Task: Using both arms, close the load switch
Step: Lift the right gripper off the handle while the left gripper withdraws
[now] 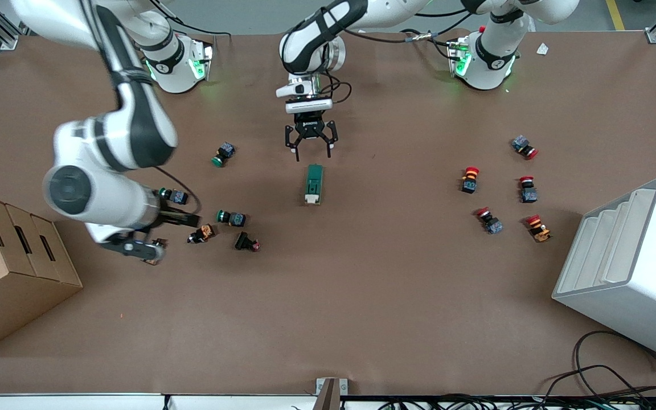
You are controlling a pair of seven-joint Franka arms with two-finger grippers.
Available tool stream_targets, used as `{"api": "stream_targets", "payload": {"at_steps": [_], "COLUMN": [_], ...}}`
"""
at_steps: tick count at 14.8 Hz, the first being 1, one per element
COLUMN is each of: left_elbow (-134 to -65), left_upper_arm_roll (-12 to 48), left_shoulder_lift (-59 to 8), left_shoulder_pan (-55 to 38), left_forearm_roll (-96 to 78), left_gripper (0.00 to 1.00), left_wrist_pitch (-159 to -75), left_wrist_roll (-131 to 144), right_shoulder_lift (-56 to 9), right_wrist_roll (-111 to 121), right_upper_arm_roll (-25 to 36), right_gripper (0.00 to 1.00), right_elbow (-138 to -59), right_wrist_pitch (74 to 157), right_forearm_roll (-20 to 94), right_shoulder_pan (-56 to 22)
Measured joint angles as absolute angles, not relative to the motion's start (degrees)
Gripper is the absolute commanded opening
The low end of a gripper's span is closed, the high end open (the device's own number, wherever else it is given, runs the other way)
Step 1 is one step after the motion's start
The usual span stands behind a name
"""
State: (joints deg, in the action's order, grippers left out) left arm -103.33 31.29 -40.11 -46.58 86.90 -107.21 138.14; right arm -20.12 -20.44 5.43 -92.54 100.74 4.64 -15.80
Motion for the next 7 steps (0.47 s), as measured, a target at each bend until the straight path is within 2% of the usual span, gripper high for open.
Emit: {"api": "stream_targets", "payload": {"at_steps": [3, 7], "left_elbow": [-100.5, -95.2], "left_upper_arm_roll": [35.1, 40.2], "left_shoulder_lift": [-35.9, -30.4], "left_shoulder_pan": [-40.3, -28.4], "left_forearm_roll": [78.3, 63.1], "left_gripper": [1.00, 1.00], "left_wrist_pitch": [-109.2, -110.1], "left_wrist_roll": [130.8, 115.4], "right_shoulder_lift": [-15.8, -11.9], "right_wrist_roll": [-11.1, -2.6], "right_upper_arm_roll": [5.4, 5.4], "right_gripper": [1.00, 1.00], "right_elbow": [-92.6, -92.8], "right_wrist_pitch": [94.9, 92.0], "right_forearm_roll": [3.1, -0.1], "right_shoulder_pan": [-9.9, -5.4]}}
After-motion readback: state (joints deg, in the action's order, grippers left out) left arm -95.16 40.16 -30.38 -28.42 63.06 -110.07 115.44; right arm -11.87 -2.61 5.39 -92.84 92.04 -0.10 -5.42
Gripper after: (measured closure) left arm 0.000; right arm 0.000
